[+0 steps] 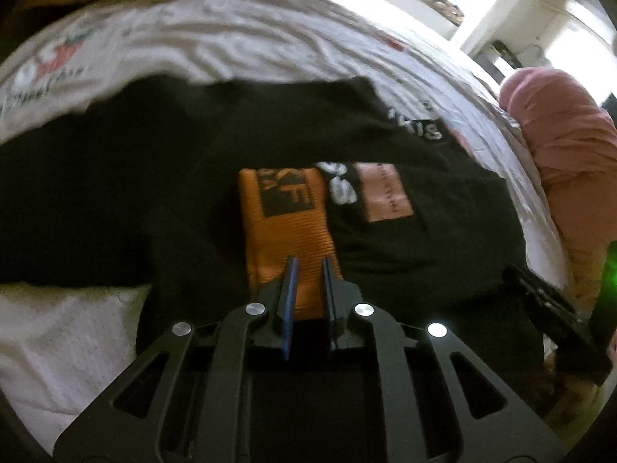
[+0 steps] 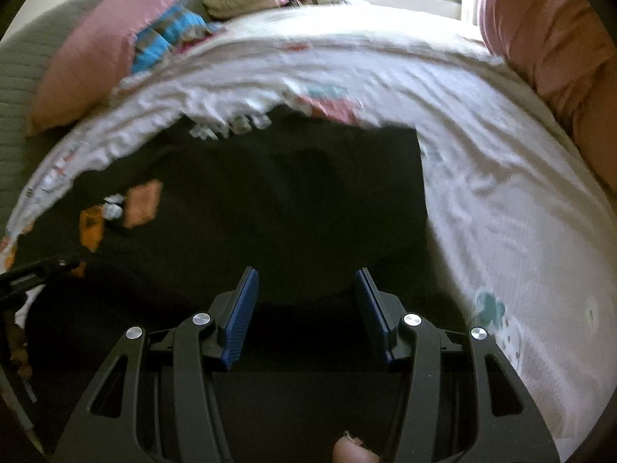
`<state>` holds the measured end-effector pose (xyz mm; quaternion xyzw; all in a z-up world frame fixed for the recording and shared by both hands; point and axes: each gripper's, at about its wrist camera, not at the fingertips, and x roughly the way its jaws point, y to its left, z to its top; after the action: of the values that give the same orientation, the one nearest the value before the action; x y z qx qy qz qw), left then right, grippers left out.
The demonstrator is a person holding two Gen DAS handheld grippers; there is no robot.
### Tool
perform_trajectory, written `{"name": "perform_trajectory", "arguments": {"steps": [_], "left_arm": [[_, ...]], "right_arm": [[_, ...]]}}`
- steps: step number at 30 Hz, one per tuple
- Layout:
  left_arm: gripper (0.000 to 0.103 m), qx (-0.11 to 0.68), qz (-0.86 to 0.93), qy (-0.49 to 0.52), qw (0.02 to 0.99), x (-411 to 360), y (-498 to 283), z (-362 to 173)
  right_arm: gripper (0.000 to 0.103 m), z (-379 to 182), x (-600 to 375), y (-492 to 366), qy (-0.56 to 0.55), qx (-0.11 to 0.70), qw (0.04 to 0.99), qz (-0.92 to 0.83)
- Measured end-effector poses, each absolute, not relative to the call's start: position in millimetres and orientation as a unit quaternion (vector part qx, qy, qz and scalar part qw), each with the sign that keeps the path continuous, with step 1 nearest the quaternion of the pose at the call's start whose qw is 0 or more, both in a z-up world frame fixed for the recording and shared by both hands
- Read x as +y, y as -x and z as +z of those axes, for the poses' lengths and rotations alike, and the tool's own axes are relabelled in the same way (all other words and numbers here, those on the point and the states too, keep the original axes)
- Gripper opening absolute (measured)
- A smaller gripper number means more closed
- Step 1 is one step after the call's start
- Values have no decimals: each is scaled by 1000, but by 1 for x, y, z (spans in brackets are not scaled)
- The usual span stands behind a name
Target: Fold small clothes
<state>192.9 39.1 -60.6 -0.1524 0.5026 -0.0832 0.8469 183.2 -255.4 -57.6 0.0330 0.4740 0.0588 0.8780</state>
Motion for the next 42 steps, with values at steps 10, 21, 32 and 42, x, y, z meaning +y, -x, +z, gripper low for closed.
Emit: {"name": "perform_trajectory", "arguments": {"steps": [10, 21, 32, 42], "left_arm": [[32, 472, -65, 137, 868, 46, -179, -36], [92, 428, 13, 123, 895, 73, -163, -12], [93, 405, 88, 131, 901, 117, -152, -1], [93, 397, 158, 153, 891, 159, -144, 2]], "right_arm": [[65, -36, -251, -165, -42, 434, 896, 83], [97, -3, -214, -152, -28, 394, 910, 130], [97, 13, -160, -148, 4, 374, 910, 178], [97, 22, -111, -148, 32, 361, 906, 218]]}}
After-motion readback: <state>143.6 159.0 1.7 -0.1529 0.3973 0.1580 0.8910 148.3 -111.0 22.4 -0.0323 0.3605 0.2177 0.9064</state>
